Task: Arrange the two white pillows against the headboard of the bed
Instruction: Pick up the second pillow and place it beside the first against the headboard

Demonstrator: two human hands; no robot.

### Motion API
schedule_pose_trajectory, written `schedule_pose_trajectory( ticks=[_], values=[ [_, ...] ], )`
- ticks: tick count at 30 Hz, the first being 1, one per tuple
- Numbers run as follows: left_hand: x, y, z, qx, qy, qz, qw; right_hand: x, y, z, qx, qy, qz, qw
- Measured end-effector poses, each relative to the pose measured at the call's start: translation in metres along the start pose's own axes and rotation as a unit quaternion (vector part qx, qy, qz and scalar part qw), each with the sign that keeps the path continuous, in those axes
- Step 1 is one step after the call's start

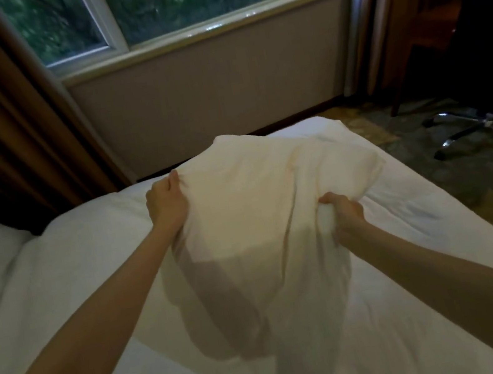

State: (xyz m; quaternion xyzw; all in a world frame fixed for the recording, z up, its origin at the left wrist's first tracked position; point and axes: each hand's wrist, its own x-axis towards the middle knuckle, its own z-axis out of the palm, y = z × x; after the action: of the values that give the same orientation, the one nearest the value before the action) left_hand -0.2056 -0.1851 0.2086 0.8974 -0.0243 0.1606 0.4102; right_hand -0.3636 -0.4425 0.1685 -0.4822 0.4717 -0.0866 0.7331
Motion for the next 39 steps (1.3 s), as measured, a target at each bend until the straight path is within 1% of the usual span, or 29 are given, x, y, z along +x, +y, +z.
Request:
schedule_pose_trajectory(
  ticks=[3, 7, 10, 16, 22, 24, 28, 30, 36, 39],
  values=[
    [-0.004, -0.021, -0.048, -0.014, 0.031, -0.013, 0.999, -0.039, 0.015, 0.026, 0.001, -0.022, -0.014, 1.0],
    [-0.012, -0.051, -0.103, -0.009, 0.06, -0.026, 0.998, -0.081, 0.037, 0.054, 0.005, -0.033, -0.035, 0.999],
    [-0.023, -0.079, -0.142, -0.004, 0.076, -0.032, 0.997, -0.11, 0.061, 0.073, -0.012, -0.051, -0.044, 0.998],
    [-0.052, -0.131, -0.202, 0.045, 0.073, -0.022, 0.996, -0.159, 0.113, 0.1, -0.024, -0.06, -0.031, 0.997],
    [-0.095, -0.186, -0.262, 0.066, 0.083, -0.057, 0.993, -0.2, 0.158, 0.118, -0.05, -0.106, -0.019, 0.993],
    [-0.109, -0.2, -0.278, 0.06, 0.094, -0.08, 0.991, -0.209, 0.167, 0.124, -0.065, -0.123, -0.018, 0.99],
    [-0.137, -0.214, -0.302, 0.057, 0.12, -0.122, 0.984, -0.224, 0.178, 0.13, -0.094, -0.145, -0.015, 0.985],
    [-0.149, -0.218, -0.313, 0.058, 0.128, -0.132, 0.981, -0.229, 0.182, 0.131, -0.094, -0.154, -0.021, 0.983],
    [-0.191, -0.216, -0.345, 0.077, 0.167, -0.152, 0.971, -0.247, 0.192, 0.125, -0.106, -0.215, -0.031, 0.97],
    [-0.206, -0.218, -0.359, 0.073, 0.176, -0.16, 0.969, -0.258, 0.196, 0.127, -0.106, -0.227, -0.036, 0.967]
  ],
)
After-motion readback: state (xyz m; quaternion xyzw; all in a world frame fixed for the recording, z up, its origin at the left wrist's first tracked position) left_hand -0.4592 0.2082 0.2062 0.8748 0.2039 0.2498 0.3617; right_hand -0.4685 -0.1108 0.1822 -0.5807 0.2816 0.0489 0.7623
